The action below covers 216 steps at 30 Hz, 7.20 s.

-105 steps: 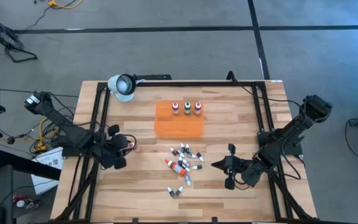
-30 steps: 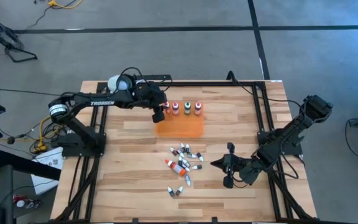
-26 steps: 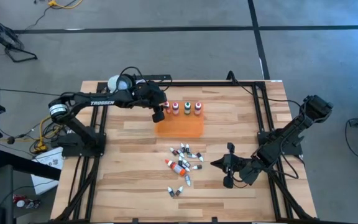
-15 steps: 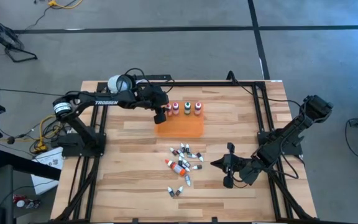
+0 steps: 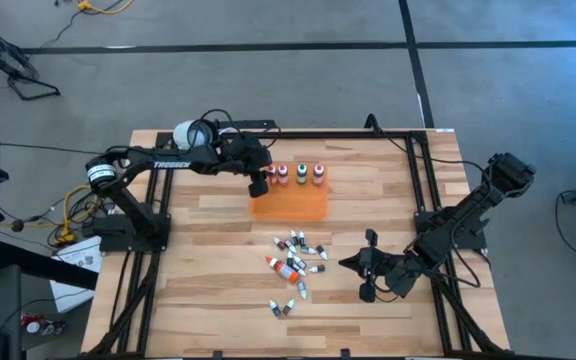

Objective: Pick & Place food coloring
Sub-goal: Put the big orange food coloring bottle into the orange bin

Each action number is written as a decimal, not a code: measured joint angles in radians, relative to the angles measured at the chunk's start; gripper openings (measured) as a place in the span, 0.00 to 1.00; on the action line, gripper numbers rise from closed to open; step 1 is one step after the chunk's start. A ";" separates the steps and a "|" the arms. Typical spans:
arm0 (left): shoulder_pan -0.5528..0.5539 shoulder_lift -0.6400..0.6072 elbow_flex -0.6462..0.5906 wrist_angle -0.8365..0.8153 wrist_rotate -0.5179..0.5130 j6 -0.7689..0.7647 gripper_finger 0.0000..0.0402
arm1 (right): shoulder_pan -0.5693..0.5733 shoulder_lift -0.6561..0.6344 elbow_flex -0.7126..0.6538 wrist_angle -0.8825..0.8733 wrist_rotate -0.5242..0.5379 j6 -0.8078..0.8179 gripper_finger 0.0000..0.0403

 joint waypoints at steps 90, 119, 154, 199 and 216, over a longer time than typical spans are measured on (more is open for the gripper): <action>-0.002 0.115 0.061 0.105 0.113 -0.042 0.30 | 0.000 0.000 0.000 -0.040 0.003 0.008 0.00; 0.004 0.113 0.061 0.101 0.060 -0.048 0.30 | 0.000 0.000 0.000 -0.041 0.003 0.008 0.00; 0.006 0.111 0.055 0.000 0.101 0.196 0.35 | 0.000 0.000 0.000 -0.040 0.003 0.009 0.00; 0.010 0.113 0.063 0.034 0.041 0.258 0.41 | 0.000 0.000 0.000 -0.040 0.006 0.008 0.00; 0.008 0.113 0.063 0.056 0.033 0.237 0.40 | 0.000 0.000 0.000 -0.041 0.007 0.008 0.00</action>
